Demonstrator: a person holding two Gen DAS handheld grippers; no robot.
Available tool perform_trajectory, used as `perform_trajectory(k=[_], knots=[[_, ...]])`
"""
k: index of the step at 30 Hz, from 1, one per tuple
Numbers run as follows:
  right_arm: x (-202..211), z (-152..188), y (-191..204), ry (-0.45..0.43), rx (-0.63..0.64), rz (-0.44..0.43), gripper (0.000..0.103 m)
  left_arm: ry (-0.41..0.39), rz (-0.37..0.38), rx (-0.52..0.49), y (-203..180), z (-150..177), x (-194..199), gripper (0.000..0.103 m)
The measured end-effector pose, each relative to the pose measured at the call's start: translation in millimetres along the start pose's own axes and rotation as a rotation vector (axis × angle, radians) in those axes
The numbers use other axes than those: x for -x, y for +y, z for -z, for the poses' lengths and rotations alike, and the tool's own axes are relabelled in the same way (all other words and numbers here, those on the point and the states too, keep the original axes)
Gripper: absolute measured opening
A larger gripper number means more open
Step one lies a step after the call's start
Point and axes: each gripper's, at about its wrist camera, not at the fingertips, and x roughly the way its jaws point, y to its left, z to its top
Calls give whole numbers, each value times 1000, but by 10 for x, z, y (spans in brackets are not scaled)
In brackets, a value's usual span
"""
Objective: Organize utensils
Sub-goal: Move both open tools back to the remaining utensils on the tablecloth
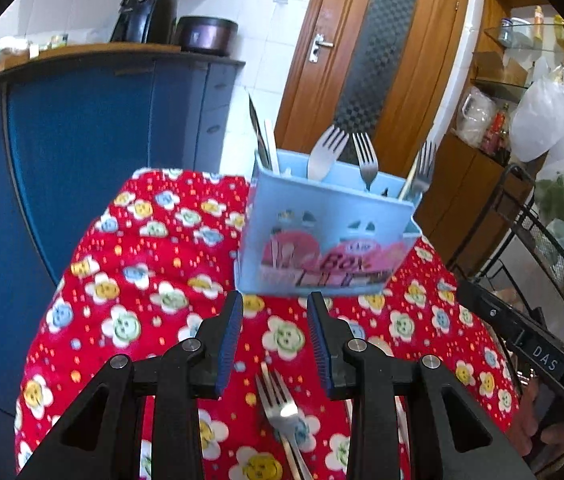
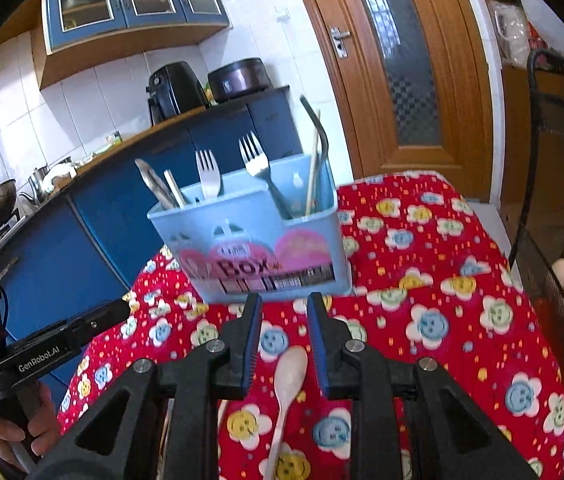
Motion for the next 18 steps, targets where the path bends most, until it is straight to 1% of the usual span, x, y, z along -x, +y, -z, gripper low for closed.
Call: perform_trajectory(k=[10, 18], knots=[[-108, 255, -115, 88, -43, 7, 28, 80, 2, 25, 74, 246, -112, 34], [-179, 393, -190, 139, -63, 15, 28, 129, 5, 59, 142, 387, -192, 34]])
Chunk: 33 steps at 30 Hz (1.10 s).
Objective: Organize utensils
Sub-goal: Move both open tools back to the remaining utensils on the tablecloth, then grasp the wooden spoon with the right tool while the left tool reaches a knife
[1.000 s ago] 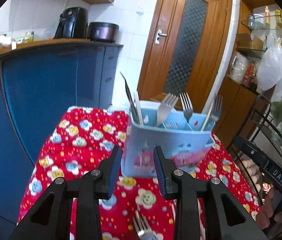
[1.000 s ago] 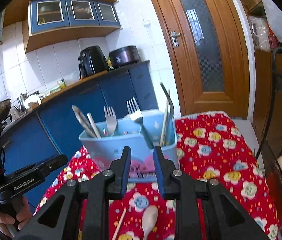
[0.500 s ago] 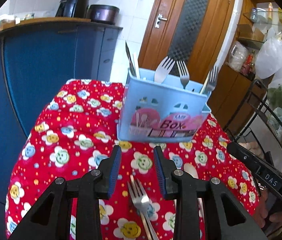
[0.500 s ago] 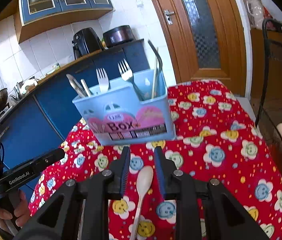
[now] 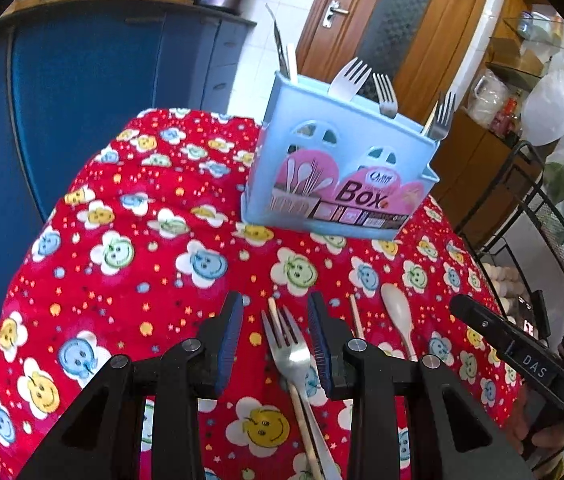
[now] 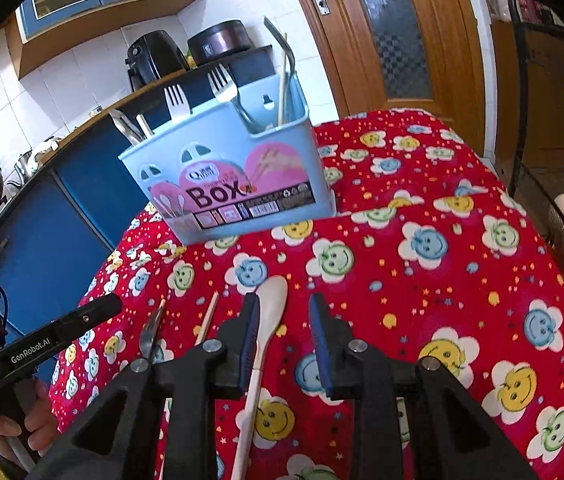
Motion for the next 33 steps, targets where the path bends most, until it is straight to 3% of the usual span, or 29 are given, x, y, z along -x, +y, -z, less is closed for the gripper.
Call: perform_trajectory(k=[14, 26, 29, 33], knots=[[-87, 114, -94, 46, -33, 3, 30, 69, 19, 4, -14, 173, -153, 34], [-131, 157, -128, 60, -44, -3, 30, 83, 23, -27, -80, 278, -254, 34], [-153, 167, -135, 65, -48, -4, 30, 87, 29, -34, -86, 285, -278, 26], [-157, 173, -134, 67, -45, -5, 30, 65, 28, -53, -109, 296, -242, 26]])
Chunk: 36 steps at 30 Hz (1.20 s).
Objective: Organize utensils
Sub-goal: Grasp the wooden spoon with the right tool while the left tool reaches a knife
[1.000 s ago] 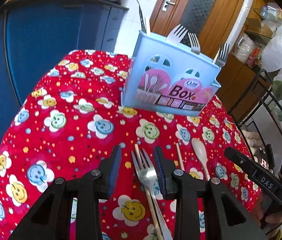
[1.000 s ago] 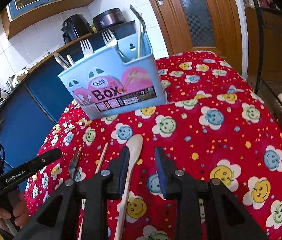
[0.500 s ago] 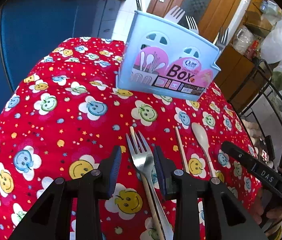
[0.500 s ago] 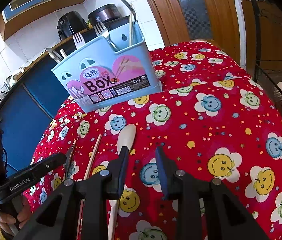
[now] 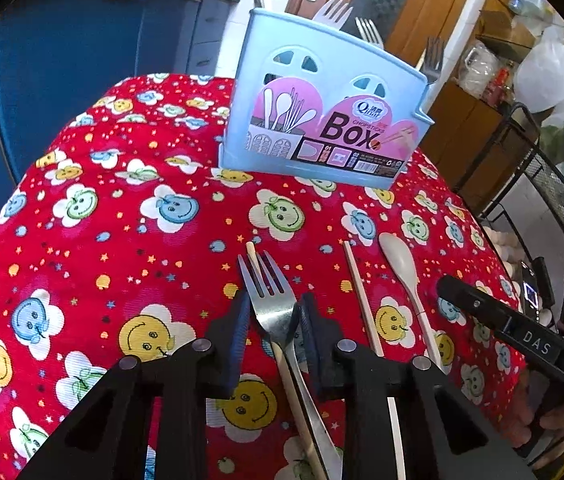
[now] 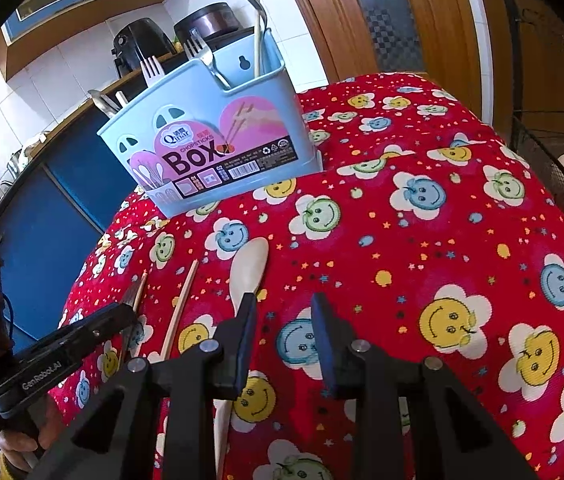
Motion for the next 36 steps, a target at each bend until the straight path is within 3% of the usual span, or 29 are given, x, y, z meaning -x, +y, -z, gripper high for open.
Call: perform_trajectory(k=[9, 16, 19, 36], knots=[[-7, 6, 19, 13, 2, -22, 30, -54, 9, 5, 67, -15, 186, 25], [-77, 17, 117, 54, 23, -57, 30, -65, -114, 32, 303, -55, 193, 25], [-109, 24, 165, 70, 42, -66, 31, -42, -131, 42, 406, -48, 125, 25], [-161, 37, 301, 151, 116, -31, 32, 90, -18, 83, 513, 109, 187, 25]])
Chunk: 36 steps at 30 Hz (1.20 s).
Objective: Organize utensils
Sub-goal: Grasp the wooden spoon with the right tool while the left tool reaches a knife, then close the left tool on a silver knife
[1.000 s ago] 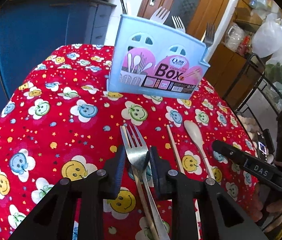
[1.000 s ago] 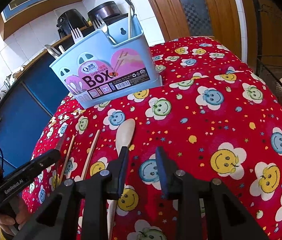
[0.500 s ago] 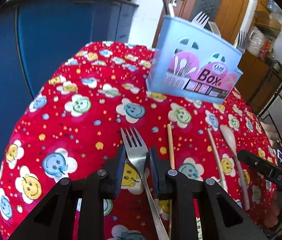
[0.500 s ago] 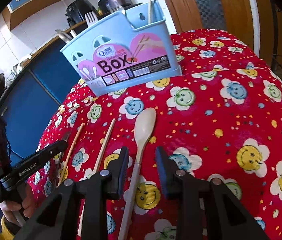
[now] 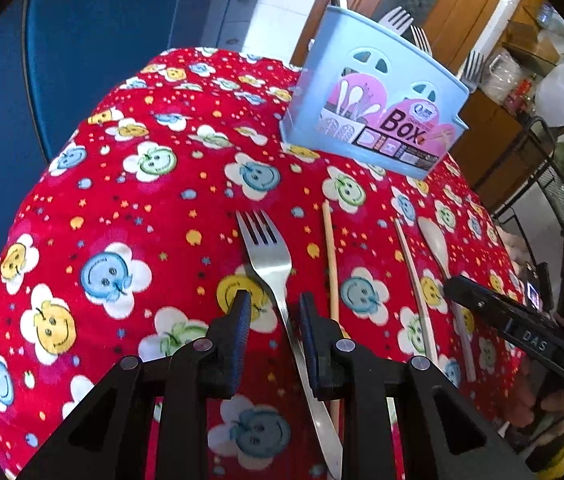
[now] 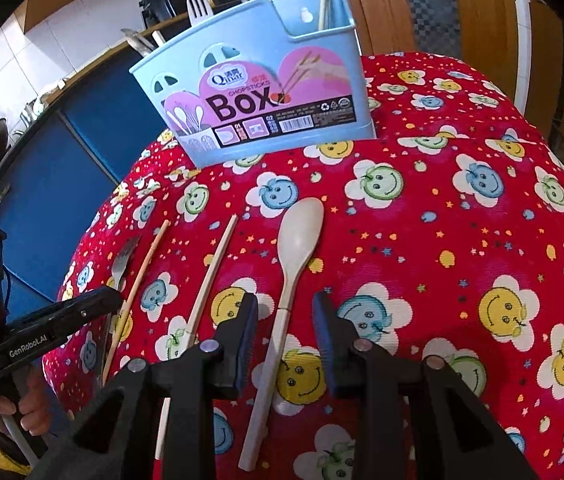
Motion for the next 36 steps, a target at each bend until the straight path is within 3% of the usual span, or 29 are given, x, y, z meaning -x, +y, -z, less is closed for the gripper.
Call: perform_trajectory(k=[5, 9, 12, 17, 26, 36], knots=[[-50, -61, 41, 60, 37, 21, 33, 30, -28, -58, -87, 7, -33, 20], [-126, -135, 118, 121, 108, 67, 27, 48, -54, -128, -171, -36, -92, 14], [-177, -201, 134, 160, 127, 95, 16, 64, -40, -123, -151, -88, -118, 11], [-198, -239, 117, 190, 118, 91, 12, 78, -5, -98, -87, -140, -125, 7], [-16, -209, -79, 118, -14, -28, 7, 21, 59, -26, -69, -144, -6, 2], [430, -246, -16, -59, -31, -114, 7, -116, 136, -36, -238, -205, 346, 2]])
